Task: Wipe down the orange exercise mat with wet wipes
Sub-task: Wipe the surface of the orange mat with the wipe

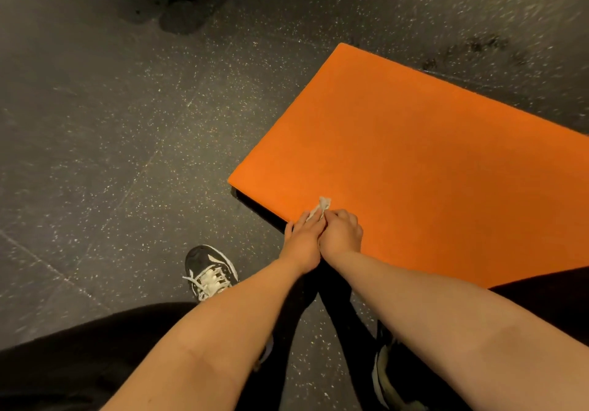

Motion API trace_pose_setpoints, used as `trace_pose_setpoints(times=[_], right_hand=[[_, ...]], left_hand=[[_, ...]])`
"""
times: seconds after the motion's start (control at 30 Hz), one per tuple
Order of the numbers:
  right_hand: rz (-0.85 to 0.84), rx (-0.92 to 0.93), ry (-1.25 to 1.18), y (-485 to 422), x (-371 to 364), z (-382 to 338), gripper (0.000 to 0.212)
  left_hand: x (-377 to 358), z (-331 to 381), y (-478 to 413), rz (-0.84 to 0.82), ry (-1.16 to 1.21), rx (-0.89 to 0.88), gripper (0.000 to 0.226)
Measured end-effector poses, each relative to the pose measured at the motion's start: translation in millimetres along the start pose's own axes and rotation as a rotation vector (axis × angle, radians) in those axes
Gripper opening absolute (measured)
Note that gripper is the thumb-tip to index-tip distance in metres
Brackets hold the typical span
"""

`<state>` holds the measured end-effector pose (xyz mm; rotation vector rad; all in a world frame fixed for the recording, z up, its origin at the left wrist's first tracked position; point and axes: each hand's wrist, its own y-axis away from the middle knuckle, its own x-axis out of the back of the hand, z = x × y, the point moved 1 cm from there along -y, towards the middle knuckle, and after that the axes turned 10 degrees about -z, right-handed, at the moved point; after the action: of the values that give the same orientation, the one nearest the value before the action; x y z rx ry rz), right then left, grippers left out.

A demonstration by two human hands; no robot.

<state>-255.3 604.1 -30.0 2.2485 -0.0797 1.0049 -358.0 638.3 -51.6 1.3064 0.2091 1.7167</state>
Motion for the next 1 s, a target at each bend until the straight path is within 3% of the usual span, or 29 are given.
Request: trace_pose_setpoints(times=[0.17, 0.47, 0.53, 0.77, 0.9, 1.0], right_hand=[[0.068, -0.057, 0.097, -6, -5, 8, 0.045], [0.142, -0.099, 0.152, -46, -22, -4, 0.044], [0.150, -0.088, 0.160, -47, -26, -1, 0.044], [0.200, -0.022, 0.082, -44, -22, 13, 0.041], [0.156, 0.009, 0.124, -35, -18, 14, 0.047], [0.076, -0.014, 0.170, -31, -20, 6, 0.056]], left_hand=[[6, -12, -3, 0.029, -0.008, 0.022, 0.054], [44, -49, -57, 0.158, 0.089, 0.308, 0.057], [42, -50, -59, 0.177, 0.092, 0.274, 0.058], [13, -26, -47, 0.066, 0.013, -0.107, 0.057], [20, -30, -49, 0.021, -0.049, -0.148, 0.057], [25, -34, -49, 0.018, -0.082, -0.059, 0.057]])
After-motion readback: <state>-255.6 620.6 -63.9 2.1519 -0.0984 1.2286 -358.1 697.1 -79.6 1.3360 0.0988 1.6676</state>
